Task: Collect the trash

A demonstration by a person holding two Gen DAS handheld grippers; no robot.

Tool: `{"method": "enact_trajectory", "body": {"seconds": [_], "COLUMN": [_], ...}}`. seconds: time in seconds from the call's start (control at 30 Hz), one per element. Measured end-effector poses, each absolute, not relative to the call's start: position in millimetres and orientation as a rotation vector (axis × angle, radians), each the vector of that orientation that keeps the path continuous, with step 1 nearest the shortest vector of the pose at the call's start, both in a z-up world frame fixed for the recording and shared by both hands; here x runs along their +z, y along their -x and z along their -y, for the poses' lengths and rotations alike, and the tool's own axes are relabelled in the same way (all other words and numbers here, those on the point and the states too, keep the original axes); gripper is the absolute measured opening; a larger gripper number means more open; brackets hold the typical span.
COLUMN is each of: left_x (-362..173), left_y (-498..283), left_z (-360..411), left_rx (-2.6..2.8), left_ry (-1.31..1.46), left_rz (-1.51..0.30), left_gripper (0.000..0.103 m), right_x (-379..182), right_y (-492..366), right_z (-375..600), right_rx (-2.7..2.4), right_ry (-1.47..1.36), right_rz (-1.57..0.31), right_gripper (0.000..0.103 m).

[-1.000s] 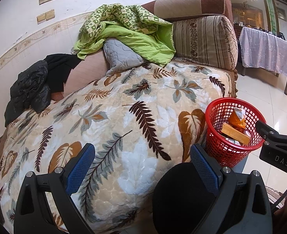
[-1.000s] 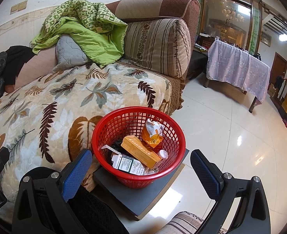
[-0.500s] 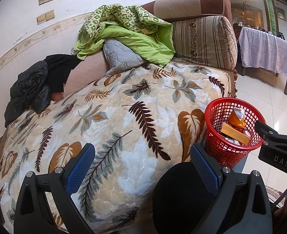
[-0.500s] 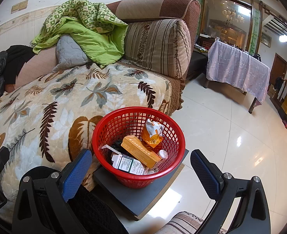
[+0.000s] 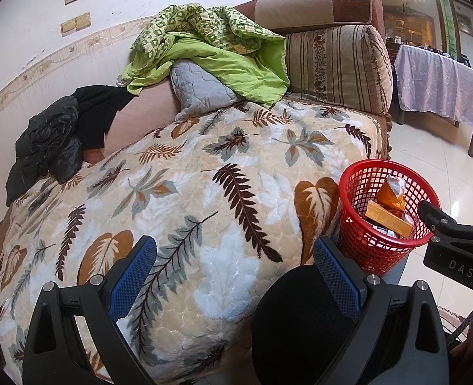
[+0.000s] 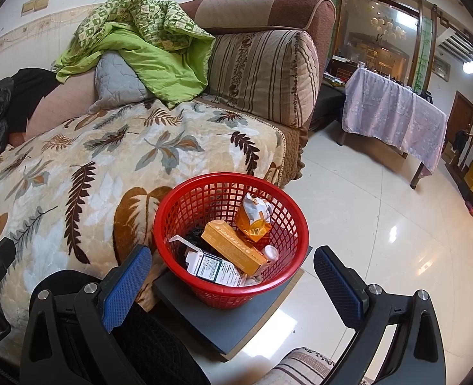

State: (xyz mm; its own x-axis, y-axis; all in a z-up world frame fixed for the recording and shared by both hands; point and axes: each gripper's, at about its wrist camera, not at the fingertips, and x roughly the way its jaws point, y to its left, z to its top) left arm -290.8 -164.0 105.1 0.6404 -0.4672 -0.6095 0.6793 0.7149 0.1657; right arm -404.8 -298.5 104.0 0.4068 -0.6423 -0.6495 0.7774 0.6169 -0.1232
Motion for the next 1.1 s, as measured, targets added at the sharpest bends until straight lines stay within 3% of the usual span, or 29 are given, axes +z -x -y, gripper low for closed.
{"method": "enact_trajectory", "body": {"seconds": [0.2, 0.43, 0.83, 1.1], "left_x": [101, 80, 13, 7], "left_y": [259, 163, 46, 23], "left_z": [143, 56, -68, -68], "left_rx": [-0.604, -0.256, 0.030, 0.013], "left_ry": [-0.337, -0.168, 0.030, -0.002], "left_rz": [-0.635, -0.795, -1.049, -0.977], "left_gripper": [0.097, 0.097, 0.097, 0.103], "right_x": [110, 111, 30, -4], "right_y": [371, 262, 51, 8], "right_z": [293, 259, 169, 174], "right_rx": [-0.796, -0.532, -0.256, -0.244], "right_ry": [-0.105, 0.009, 0.035, -0.081], "right_rz": [-0.706, -0.724, -0.895, -0.975], "right_gripper": [0.102, 0.102, 0.102, 0.102]}}
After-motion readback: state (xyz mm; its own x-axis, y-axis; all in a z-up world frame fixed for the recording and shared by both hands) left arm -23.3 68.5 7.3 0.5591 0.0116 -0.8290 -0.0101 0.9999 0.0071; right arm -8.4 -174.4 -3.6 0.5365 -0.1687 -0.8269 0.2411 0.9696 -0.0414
